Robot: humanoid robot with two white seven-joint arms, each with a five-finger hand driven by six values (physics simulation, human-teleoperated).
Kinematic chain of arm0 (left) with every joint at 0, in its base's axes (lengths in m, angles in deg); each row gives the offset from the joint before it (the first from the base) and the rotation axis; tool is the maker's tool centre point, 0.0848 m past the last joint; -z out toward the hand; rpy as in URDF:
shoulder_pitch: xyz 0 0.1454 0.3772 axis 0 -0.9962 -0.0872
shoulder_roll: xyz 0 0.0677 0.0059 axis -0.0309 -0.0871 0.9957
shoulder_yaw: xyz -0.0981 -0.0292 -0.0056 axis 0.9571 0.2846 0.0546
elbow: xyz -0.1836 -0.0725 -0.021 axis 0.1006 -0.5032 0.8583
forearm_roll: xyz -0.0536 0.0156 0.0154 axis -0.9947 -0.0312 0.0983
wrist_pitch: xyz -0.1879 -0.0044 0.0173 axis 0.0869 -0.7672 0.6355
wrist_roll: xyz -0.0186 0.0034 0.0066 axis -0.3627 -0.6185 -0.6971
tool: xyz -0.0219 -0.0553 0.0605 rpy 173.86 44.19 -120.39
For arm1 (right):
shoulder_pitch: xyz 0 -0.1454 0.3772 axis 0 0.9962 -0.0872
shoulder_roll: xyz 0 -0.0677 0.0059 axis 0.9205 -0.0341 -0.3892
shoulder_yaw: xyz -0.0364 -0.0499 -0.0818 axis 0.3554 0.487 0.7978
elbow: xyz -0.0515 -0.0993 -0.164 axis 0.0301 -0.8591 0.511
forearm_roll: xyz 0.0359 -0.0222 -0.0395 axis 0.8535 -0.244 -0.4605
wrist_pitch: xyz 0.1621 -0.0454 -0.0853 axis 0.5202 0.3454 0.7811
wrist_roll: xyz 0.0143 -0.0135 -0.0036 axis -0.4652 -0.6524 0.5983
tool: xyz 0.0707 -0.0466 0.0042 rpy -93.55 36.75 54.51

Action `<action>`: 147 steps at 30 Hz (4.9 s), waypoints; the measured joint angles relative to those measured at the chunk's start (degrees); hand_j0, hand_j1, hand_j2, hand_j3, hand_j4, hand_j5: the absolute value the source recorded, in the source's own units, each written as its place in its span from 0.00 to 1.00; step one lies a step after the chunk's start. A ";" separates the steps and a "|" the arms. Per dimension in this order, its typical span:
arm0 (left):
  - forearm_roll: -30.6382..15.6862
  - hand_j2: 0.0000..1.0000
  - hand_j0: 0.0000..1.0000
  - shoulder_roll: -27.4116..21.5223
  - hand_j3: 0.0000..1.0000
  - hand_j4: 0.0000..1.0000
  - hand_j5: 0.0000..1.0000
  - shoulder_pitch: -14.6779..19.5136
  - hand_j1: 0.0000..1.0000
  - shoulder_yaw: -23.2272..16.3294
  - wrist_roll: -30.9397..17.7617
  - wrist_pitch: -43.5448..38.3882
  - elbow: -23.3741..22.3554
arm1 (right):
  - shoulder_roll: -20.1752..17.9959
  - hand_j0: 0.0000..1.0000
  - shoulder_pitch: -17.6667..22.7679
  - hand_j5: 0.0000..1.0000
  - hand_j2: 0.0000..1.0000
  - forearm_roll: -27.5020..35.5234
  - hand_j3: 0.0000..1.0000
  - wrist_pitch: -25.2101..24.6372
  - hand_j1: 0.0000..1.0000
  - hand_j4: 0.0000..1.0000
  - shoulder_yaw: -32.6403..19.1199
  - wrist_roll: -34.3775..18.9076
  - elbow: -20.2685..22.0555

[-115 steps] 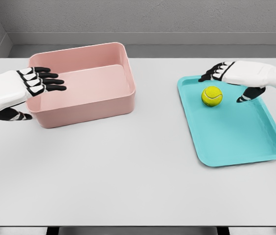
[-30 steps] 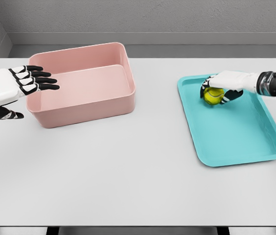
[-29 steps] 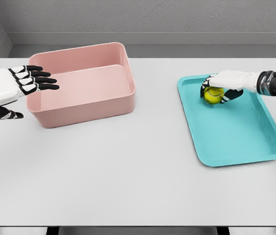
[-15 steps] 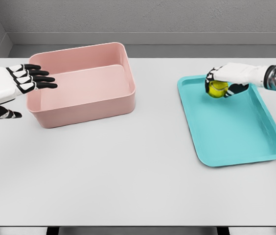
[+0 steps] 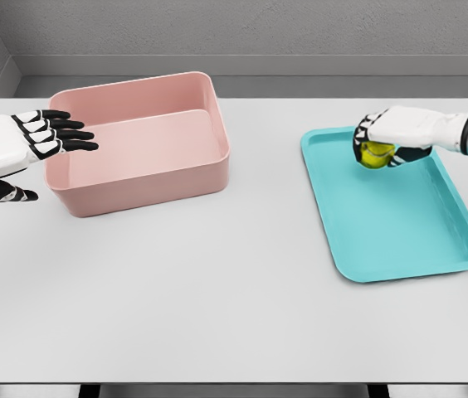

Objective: Put the tennis from the blue tray into the pink basket with both arms

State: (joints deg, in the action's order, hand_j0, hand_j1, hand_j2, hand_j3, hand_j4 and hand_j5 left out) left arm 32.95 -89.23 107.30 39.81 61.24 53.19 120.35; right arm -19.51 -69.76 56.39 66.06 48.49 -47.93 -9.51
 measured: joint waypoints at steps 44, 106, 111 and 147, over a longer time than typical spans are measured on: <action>0.20 1.00 1.00 0.02 1.00 1.00 1.00 0.00 1.00 0.14 -0.61 0.00 0.00 | -1.45 0.38 6.15 0.38 0.38 -1.20 0.38 0.02 0.38 0.38 0.88 -0.21 27.07; -0.18 1.00 1.00 0.32 1.00 1.00 1.00 0.09 1.00 -0.01 -1.69 0.00 0.00 | 14.64 0.82 11.07 0.82 0.82 -12.77 0.82 -0.02 0.82 0.82 5.29 -0.61 21.53; -0.18 1.00 1.00 0.14 1.00 1.00 1.00 0.09 1.00 -0.01 -1.67 0.00 0.00 | 15.61 0.90 11.25 0.90 0.90 -12.89 0.90 -0.03 0.90 0.90 5.29 -0.61 20.77; 0.23 1.00 1.00 6.23 1.00 1.00 1.00 2.47 1.00 0.01 -6.10 0.03 0.00 | 2.07 1.00 25.31 1.00 1.00 6.08 1.00 0.02 1.00 1.00 -27.46 -0.10 27.87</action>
State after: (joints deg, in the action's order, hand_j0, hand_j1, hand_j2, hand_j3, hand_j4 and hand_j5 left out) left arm 33.18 -83.00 109.77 39.82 55.14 53.22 120.35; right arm -17.44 -44.45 62.47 66.08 21.03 -48.02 18.36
